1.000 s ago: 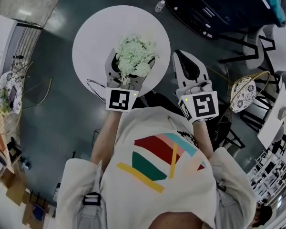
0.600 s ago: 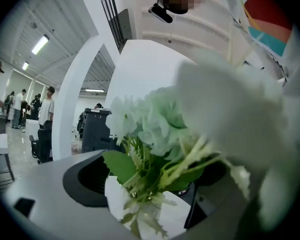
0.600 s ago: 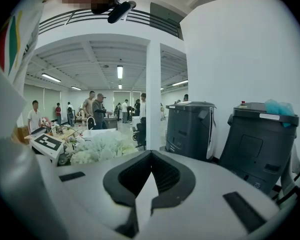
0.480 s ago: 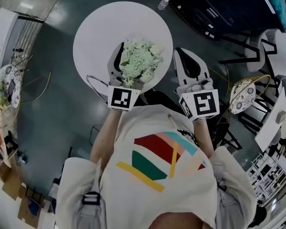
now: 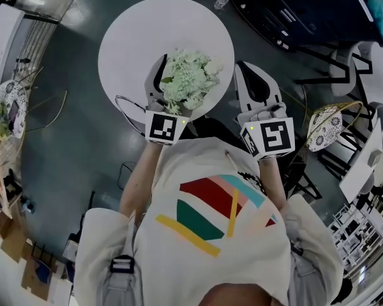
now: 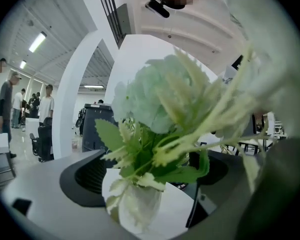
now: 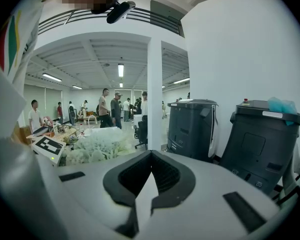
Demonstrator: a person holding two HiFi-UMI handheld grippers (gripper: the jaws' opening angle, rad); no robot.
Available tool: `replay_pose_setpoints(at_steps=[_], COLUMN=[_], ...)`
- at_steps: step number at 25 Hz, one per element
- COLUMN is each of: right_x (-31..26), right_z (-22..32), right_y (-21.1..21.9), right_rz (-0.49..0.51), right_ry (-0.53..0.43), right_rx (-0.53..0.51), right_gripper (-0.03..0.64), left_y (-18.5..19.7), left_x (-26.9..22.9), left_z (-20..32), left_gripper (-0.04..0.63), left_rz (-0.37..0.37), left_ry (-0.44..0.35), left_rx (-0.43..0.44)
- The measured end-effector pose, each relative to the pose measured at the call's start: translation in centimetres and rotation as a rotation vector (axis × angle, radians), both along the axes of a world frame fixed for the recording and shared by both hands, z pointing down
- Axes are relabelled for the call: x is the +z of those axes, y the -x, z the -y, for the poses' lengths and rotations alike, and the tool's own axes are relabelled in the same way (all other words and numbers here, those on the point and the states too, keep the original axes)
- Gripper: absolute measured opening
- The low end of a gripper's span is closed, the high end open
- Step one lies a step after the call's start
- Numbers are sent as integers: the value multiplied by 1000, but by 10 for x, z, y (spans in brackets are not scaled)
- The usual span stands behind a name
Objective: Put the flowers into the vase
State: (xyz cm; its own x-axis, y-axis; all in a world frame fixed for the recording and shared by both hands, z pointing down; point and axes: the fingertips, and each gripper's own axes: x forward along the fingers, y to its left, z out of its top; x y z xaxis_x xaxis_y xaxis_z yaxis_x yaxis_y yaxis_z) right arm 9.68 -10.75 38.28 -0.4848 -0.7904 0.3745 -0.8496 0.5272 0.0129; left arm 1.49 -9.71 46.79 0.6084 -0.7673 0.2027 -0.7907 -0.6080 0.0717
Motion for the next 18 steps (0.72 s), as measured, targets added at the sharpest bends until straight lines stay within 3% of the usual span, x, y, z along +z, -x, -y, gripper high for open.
replay_pose_setpoints(at_steps=[4, 9, 18], right_x=[1, 3, 3], right_z=[-1, -2, -5], right_y=[1, 3, 11], right_rz=[4, -3, -4], right_ry=[1, 7, 5], right_rx=[3, 0, -18], right_gripper=[9, 9, 9], left_y=[0, 3, 9], left_x=[2, 1, 19], left_z=[-1, -3, -15], left_gripper=[499, 499, 499], left_rz=[-34, -31, -18], left_ry=[28, 10, 74], left_rx=[-17, -21, -30])
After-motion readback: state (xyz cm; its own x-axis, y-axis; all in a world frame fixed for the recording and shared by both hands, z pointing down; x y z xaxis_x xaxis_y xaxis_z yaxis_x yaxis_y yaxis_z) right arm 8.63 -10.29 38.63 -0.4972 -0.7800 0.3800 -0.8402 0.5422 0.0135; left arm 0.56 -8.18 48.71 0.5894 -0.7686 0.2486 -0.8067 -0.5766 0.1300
